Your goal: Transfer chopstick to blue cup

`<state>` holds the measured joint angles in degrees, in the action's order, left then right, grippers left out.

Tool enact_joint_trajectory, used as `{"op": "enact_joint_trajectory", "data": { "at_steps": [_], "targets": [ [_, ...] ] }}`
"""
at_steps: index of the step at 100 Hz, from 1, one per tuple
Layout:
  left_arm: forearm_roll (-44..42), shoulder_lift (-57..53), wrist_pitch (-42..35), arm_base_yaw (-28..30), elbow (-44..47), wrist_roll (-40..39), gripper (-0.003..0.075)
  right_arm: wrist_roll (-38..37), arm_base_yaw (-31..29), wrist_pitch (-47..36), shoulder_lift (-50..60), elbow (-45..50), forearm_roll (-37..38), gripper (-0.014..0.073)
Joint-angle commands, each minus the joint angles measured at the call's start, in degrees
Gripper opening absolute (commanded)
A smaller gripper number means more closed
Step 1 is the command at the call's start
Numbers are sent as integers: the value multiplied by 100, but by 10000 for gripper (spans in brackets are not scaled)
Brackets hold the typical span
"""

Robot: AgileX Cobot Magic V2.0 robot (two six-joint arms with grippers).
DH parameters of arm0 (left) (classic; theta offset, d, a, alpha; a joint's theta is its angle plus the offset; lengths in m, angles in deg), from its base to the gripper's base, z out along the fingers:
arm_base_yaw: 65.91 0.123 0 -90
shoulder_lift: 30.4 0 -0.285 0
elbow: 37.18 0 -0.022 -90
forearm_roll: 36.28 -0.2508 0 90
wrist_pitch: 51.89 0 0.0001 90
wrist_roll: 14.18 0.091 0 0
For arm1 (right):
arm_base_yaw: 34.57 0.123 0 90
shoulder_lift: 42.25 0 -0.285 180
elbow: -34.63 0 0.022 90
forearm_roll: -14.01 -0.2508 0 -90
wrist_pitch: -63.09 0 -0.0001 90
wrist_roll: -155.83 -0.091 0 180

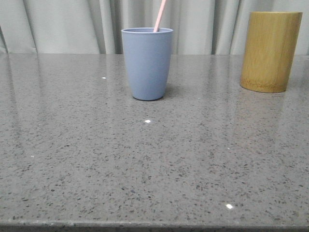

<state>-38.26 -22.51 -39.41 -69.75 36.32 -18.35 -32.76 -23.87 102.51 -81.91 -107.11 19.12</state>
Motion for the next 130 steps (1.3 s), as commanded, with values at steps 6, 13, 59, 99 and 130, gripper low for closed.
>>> {"op": "enact_joint_trajectory", "data": {
  "at_steps": [6, 13, 59, 99, 130],
  "targets": [
    [-21, -244, -548, 15, 27, -58, -19, 3, -42, -381, 4, -140, 78, -67],
    [-69, -231, -584, 15, 112, -58, -19, 3, -42, -378, 4, -140, 78, -67],
    [-398, -231, -926, 15, 434, -58, -19, 3, -42, -378, 4, -140, 78, -67],
    [-398, -231, -926, 15, 434, -58, -19, 3, -42, -378, 4, -140, 78, -67],
    [-398, -231, -926, 15, 434, -58, -19, 3, -42, -378, 4, -140, 78, -67]
  ]
}}
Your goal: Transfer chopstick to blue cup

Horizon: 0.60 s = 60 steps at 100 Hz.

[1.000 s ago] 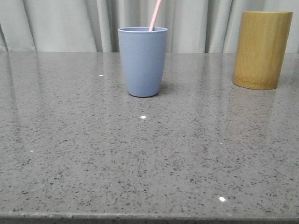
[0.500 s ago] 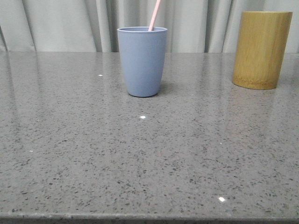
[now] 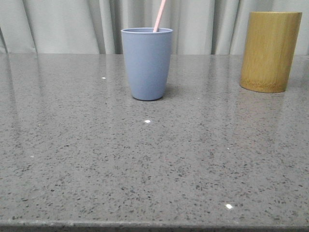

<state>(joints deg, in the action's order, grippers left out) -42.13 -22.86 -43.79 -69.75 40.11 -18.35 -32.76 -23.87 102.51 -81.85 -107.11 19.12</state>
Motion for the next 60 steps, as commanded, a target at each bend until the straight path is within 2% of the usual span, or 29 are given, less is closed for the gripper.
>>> {"op": "enact_joint_trajectory", "data": {
  "at_steps": [1, 20, 30, 46, 60],
  "targets": [
    [-11, -196, -488, 15, 54, -58, -19, 3, -42, -378, -2, -140, 78, -67],
    [-11, -196, -488, 15, 54, -58, -19, 3, -42, -376, 39, -90, 78, -67],
    [-11, -196, -488, 15, 54, -58, -19, 48, -42, -676, 309, 97, 184, -67],
    [-11, -196, -488, 15, 54, -58, -19, 70, -70, -1768, 956, 740, 275, -67],
    [-11, -196, -488, 15, 54, -58, -19, 74, -331, -2717, 1671, 1609, 277, -67]
  ]
}}
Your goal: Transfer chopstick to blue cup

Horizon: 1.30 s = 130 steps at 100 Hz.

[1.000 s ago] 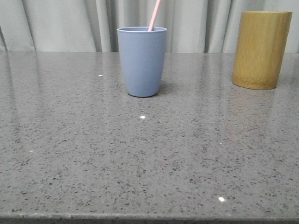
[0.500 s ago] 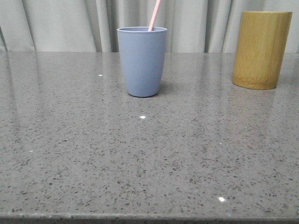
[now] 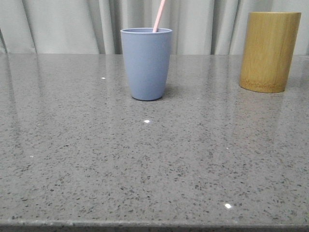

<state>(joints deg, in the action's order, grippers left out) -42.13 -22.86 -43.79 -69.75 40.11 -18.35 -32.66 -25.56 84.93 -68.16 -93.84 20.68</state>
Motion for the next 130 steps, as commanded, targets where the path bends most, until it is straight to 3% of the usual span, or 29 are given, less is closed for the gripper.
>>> {"op": "enact_joint_trajectory", "data": {
  "at_steps": [1, 33, 57, 95, 130],
  "targets": [
    [-11, -196, -488, 15, 54, -58, -19, 64, -175, -986, 340, 360, 121, -67],
    [-11, -196, -488, 15, 54, -58, -19, 197, -382, -1200, 2016, 1627, 115, -67],
    [-11, -196, -488, 15, 54, -58, -19, 217, -389, -1370, 1964, 2049, 74, -67],
    [-11, -196, -488, 15, 54, -58, -19, 212, -389, -2547, 1964, 2734, 57, -67],
    [-11, -196, -488, 15, 54, -58, -19, 212, -389, -2520, 1964, 2728, 57, -67]
  ]
}}
